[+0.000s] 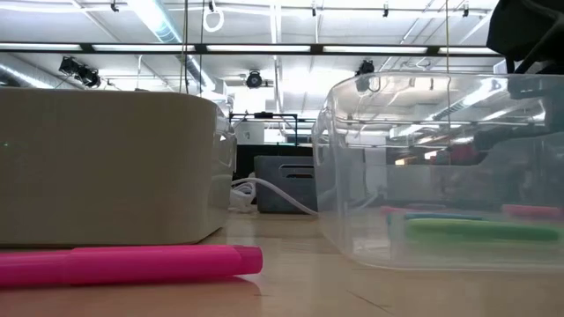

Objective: Pick & Place Markers
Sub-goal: Put the blue highlighter pen into the black bin

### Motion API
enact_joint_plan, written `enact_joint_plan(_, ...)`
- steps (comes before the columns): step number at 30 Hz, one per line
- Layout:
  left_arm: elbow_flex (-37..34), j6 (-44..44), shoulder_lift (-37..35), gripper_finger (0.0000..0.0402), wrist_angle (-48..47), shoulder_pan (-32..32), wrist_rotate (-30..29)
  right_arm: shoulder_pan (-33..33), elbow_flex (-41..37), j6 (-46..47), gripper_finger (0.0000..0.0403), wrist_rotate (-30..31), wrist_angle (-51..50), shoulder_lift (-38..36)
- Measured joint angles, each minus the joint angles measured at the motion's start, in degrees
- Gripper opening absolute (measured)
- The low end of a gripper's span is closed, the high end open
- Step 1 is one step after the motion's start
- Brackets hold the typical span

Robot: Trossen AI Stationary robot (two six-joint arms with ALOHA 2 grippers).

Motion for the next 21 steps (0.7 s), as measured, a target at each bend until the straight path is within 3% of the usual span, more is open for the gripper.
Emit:
enact_joint_plan(6, 0.0, 0.0, 0.0, 0.022, 0.0, 0.0, 0.0, 0.0, 0.0, 0.0, 0.0068, 0.3, -1.6, -0.8)
enact_joint_plan(21, 0.0, 0.3, 0.0, 0.022, -0.2, 0.0, 0.6, 0.0, 11.7, 13.8, 0.0062, 0.4, -28.9, -6.3)
